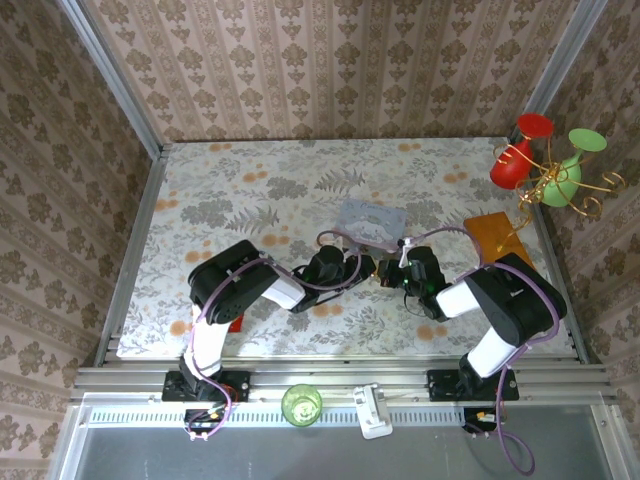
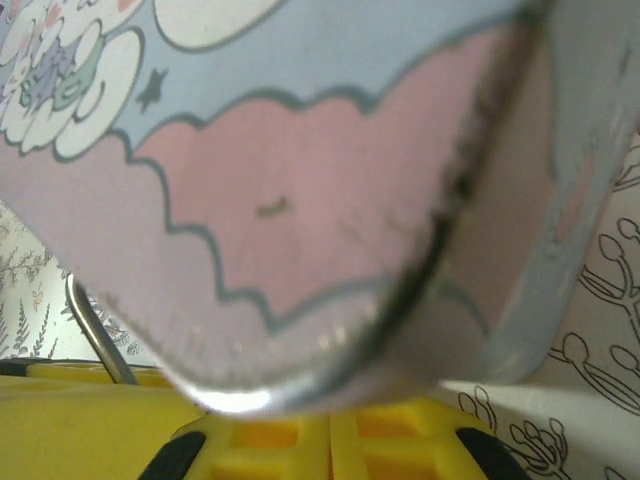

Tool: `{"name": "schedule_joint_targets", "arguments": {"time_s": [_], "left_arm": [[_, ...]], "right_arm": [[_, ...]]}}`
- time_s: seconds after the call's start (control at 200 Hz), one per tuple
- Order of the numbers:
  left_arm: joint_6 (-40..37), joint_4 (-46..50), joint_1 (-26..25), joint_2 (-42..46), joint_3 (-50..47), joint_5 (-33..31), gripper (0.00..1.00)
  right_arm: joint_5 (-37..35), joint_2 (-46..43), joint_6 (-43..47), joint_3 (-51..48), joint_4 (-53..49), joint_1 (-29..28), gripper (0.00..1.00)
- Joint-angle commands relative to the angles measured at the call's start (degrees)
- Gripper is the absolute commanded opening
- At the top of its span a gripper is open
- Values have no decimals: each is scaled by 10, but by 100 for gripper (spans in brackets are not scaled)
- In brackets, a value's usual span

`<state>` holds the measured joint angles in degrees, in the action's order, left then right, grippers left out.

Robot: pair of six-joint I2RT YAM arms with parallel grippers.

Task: Unlock the padlock with the key

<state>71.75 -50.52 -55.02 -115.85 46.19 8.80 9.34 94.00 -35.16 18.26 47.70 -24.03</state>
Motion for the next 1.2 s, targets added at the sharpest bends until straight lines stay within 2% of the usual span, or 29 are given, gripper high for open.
{"name": "schedule_joint_targets", "arguments": {"time_s": [0.0, 0.15, 0.225, 0.355, 0.455, 0.575, 0.68, 0.785, 1.035, 1.195], "left_arm": [[-61, 146, -16, -39, 39, 2, 29], [-91, 213, -19, -37, 61, -10, 25], [-89, 212, -14, -38, 59, -6, 21], [-81, 190, -8, -25, 45, 1, 9], [-74, 190, -7, -5, 38, 1, 9], [-69, 182, -5, 17, 32, 5, 7], [-53, 157, 3, 31, 20, 14, 6], [-20, 102, 14, 43, -1, 30, 3], [3, 80, 23, 70, -13, 45, 2], [4, 83, 25, 82, -21, 40, 2]], "right_arm": [[102, 13, -35, -21, -13, -30, 5], [94, -16, -35, -25, -30, -30, 5], [94, -30, -29, -23, -45, -30, 5], [60, -79, -18, -36, -84, -30, 7], [5, -138, 9, -31, -180, -30, 11], [-53, -209, 38, -12, -298, -34, 21], [-102, -246, 77, 22, -395, -63, 29], [-102, -242, 95, 51, -429, -75, 32], [-81, -197, 146, 101, -456, -108, 32], [-104, -190, 159, 110, -470, -131, 33]]}}
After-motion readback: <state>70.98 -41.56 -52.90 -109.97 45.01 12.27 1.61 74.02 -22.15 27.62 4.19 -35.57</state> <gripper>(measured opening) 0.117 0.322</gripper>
